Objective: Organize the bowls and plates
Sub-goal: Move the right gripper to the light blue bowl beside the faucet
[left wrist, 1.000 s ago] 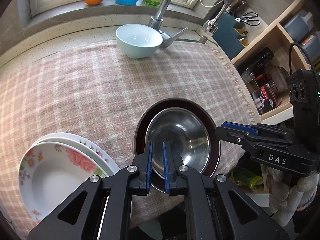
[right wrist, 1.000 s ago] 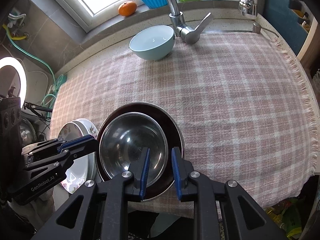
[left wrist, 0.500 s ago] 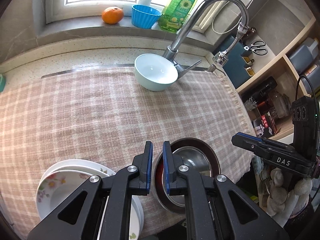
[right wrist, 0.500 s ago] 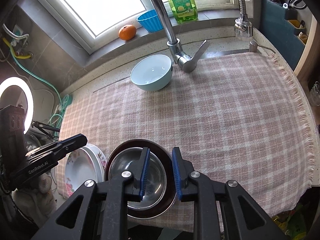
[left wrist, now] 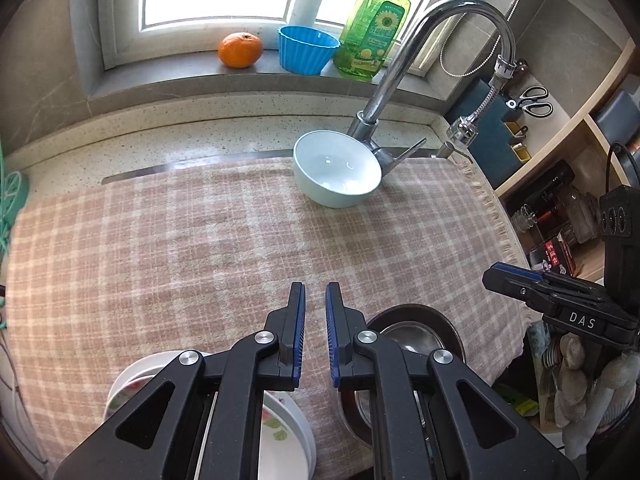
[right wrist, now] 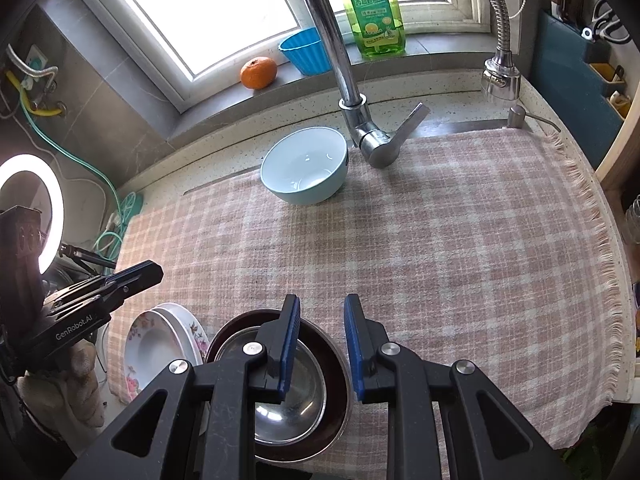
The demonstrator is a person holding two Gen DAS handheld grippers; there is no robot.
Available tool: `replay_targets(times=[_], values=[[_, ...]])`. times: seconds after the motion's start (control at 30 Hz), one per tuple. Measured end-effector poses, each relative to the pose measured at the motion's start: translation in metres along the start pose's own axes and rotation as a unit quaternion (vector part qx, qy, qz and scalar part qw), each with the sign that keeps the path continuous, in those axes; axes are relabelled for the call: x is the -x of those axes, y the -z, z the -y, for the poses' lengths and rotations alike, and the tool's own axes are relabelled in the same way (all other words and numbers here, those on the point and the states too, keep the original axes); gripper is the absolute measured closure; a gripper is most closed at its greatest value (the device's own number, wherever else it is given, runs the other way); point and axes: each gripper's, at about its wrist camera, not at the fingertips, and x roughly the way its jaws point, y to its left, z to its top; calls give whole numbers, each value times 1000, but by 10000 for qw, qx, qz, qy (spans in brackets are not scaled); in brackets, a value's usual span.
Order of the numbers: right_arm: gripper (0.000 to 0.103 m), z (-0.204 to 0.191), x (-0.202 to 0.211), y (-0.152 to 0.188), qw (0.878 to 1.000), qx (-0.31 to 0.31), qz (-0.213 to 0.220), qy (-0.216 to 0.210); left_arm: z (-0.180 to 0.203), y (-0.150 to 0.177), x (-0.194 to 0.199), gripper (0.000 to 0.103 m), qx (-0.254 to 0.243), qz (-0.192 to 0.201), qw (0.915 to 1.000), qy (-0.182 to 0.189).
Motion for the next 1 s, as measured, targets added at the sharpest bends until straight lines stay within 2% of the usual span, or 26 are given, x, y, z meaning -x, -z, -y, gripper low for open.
replay_targets(times=[0.33, 0.53, 0.6, 0.67, 1.0], values=[[83, 6, 3, -7, 9992, -89, 387, 13, -11, -5, -8, 94, 140, -72, 9999, 39], [82, 18, 6, -18, 9978, -260, 594, -134, -21, -14, -17, 94, 275, -133, 9995, 62], [78, 20, 6, -24, 9976, -227, 633, -152, -24, -19, -19, 94, 267, -115, 9996, 7], [68, 22, 5, -31, 9977, -241, 627, -124, -25, -26, -22, 94, 240, -92, 9997, -54], [68, 21, -12, -65, 9979, -146, 631, -84, -31, -62, -47, 88, 326, -113, 9994, -17]])
